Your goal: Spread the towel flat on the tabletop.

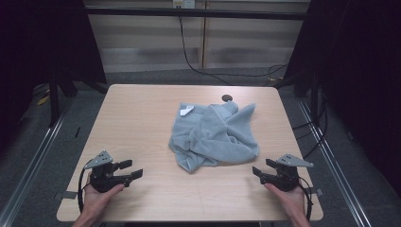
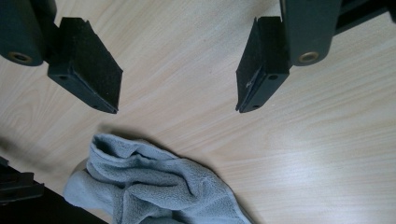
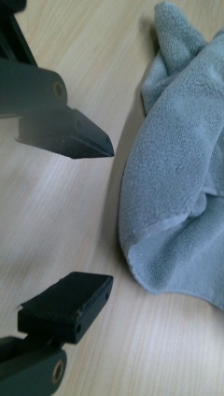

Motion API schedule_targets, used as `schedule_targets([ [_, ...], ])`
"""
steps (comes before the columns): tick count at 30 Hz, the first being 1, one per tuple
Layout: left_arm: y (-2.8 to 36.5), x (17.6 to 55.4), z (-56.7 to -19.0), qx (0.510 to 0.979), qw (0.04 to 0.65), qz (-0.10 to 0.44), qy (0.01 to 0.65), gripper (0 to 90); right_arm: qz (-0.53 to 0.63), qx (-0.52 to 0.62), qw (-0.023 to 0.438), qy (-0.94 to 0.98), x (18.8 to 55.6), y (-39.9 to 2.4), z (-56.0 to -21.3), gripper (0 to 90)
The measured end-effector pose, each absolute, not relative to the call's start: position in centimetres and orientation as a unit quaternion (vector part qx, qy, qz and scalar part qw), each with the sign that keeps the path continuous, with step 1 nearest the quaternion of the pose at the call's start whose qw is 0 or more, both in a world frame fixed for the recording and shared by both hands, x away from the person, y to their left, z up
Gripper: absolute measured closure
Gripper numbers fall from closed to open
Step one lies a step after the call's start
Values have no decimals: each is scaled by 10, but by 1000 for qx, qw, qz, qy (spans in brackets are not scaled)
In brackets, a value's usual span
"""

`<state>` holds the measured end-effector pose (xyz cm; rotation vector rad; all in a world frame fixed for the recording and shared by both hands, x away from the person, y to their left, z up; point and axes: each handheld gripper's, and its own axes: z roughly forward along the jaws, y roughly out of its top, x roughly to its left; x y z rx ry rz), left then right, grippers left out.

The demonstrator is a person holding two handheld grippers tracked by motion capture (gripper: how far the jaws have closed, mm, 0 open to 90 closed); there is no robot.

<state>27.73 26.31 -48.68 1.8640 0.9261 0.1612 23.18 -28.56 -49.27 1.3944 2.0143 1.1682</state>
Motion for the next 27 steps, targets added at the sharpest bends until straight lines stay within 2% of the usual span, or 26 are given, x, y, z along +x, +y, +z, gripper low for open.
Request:
schedule_targets([
  [9, 263, 277, -487, 772, 504, 66, 382, 310, 468, 487, 168, 718, 228, -281, -482, 402],
  [14, 261, 275, -486, 773, 505, 68, 377, 310, 451, 485, 171, 729, 233, -277, -477, 417],
  [20, 258, 275, -484, 782, 502, 73, 363, 309, 464, 471, 137, 738, 244, -269, -473, 340],
  [24, 258, 276, -485, 781, 502, 71, 365, 308, 462, 460, 131, 747, 253, -262, -470, 334],
  [27, 258, 276, -486, 783, 499, 71, 366, 307, 460, 446, 120, 758, 274, -252, -463, 299],
])
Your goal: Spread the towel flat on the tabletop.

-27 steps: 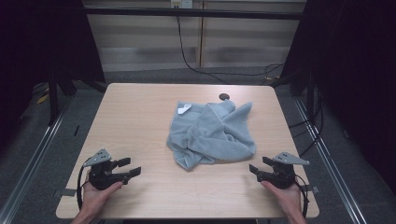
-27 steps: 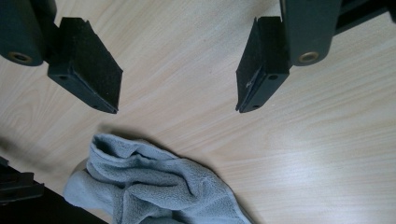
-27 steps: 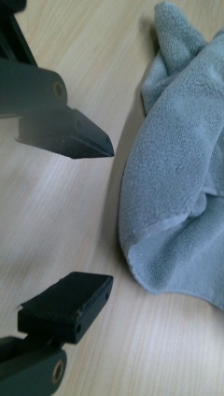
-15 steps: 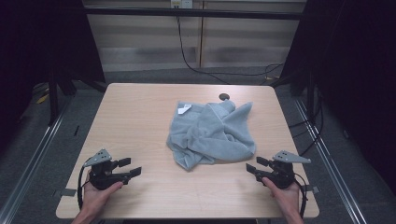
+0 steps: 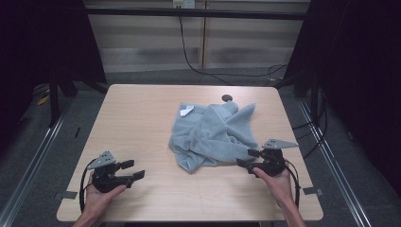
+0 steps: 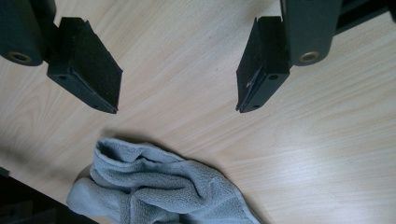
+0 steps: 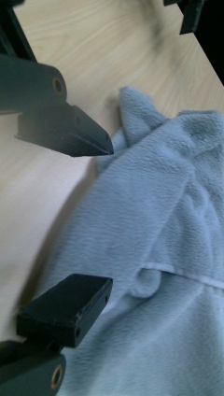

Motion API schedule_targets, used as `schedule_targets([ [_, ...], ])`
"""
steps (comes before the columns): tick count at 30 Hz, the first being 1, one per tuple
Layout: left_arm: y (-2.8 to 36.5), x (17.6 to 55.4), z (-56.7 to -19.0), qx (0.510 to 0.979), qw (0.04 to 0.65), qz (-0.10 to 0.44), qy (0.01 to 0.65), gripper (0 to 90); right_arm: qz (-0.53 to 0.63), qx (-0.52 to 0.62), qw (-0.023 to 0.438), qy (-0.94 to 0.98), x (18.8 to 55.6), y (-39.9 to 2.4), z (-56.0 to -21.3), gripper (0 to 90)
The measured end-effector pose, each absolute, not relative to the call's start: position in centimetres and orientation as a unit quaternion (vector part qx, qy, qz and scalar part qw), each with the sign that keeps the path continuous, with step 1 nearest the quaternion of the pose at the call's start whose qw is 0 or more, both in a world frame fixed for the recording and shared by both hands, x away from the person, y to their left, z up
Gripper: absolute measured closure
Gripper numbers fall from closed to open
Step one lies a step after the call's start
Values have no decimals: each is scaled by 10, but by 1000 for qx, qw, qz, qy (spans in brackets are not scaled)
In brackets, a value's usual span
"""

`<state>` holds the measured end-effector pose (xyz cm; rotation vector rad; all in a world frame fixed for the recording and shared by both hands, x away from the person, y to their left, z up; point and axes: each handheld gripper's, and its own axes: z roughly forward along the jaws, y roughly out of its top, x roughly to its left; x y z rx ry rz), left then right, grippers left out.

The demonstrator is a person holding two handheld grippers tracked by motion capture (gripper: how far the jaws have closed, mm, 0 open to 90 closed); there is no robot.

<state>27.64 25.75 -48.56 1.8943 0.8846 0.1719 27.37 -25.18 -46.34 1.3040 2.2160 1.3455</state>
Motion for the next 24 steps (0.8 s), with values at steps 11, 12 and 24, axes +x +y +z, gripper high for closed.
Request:
schedule_targets([
  [11, 260, 277, -485, 780, 502, 75, 367, 306, 441, 435, 100, 779, 332, -221, -459, 196],
  [12, 261, 276, -484, 777, 505, 79, 367, 310, 438, 432, 93, 783, 337, -217, -462, 207],
  [24, 261, 276, -483, 775, 509, 77, 366, 315, 382, 438, 95, 808, 362, -187, -504, 165],
])
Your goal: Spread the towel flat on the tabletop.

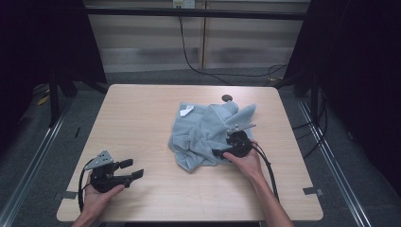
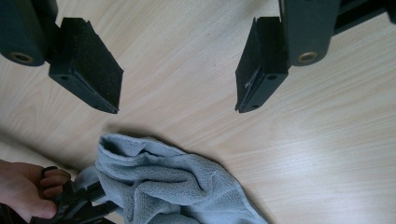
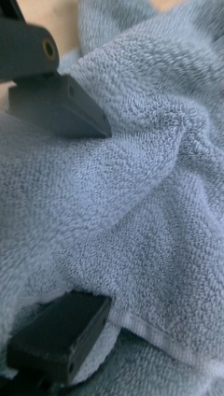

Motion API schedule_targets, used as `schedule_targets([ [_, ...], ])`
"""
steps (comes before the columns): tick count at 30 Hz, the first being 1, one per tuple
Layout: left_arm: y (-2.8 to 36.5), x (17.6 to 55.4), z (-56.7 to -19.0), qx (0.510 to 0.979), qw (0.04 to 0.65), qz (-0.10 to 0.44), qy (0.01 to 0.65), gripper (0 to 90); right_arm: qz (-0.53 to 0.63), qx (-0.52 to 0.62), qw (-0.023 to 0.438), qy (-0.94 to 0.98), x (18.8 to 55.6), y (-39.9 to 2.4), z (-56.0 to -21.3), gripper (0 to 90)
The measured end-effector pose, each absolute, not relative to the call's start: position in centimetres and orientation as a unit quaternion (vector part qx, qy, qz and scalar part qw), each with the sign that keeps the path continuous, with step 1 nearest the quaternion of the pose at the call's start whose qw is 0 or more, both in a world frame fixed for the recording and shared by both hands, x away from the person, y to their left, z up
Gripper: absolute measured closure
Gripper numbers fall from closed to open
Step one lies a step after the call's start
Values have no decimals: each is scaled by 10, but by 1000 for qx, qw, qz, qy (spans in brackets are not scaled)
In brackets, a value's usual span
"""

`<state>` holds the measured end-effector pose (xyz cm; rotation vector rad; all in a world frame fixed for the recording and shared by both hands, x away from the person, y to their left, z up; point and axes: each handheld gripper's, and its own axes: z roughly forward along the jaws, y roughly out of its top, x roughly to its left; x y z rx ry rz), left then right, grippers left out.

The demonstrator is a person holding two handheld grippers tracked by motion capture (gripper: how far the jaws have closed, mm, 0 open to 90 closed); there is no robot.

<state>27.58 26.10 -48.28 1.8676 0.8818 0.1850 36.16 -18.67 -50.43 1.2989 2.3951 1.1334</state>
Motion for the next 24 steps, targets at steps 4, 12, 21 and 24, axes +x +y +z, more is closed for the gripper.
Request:
schedule_targets([
  [4, 260, 276, -483, 777, 506, 76, 365, 315, 360, 433, 113, 818, 358, -183, -502, 278],
  [12, 258, 276, -483, 777, 508, 84, 363, 319, 391, 426, 100, 810, 348, -186, -504, 654],
  [21, 255, 274, -480, 774, 516, 83, 357, 322, 398, 401, 74, 822, 331, -174, -504, 676],
  [24, 255, 274, -479, 774, 516, 81, 358, 322, 402, 389, 66, 827, 322, -170, -504, 677],
])
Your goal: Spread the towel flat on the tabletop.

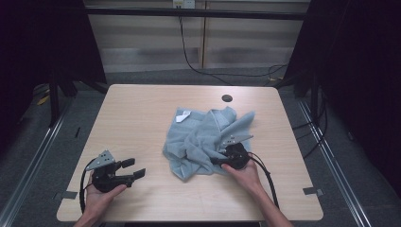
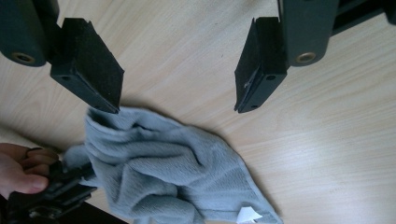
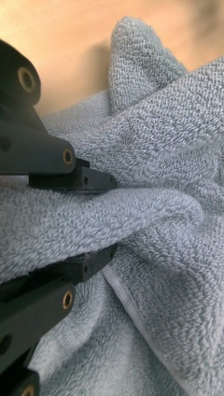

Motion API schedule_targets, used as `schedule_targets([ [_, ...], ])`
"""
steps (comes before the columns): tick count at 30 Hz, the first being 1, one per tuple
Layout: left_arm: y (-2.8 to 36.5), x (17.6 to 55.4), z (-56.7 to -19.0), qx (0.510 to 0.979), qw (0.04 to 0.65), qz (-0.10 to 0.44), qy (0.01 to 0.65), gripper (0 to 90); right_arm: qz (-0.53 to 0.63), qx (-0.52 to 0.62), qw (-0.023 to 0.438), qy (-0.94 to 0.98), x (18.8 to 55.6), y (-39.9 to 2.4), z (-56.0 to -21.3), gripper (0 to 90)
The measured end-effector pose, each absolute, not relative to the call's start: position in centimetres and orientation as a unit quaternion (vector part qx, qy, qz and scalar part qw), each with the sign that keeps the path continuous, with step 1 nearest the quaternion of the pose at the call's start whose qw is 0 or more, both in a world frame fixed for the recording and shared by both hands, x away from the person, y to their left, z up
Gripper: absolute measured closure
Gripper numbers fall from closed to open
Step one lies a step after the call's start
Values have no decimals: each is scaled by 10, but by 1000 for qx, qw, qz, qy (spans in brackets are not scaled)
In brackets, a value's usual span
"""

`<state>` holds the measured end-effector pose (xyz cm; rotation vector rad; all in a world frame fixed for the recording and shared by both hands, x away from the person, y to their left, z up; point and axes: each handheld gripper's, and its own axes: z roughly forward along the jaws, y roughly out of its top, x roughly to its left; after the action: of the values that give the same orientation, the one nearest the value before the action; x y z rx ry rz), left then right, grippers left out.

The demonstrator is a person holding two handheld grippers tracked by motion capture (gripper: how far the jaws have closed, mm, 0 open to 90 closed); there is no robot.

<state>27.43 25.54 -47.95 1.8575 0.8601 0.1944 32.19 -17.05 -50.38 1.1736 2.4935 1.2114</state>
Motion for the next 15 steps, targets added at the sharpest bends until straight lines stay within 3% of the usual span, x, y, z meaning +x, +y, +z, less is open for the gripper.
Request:
schedule_targets([
  [15, 255, 274, -477, 770, 520, 85, 359, 330, 404, 318, 31, 857, 263, -147, -501, 676],
])
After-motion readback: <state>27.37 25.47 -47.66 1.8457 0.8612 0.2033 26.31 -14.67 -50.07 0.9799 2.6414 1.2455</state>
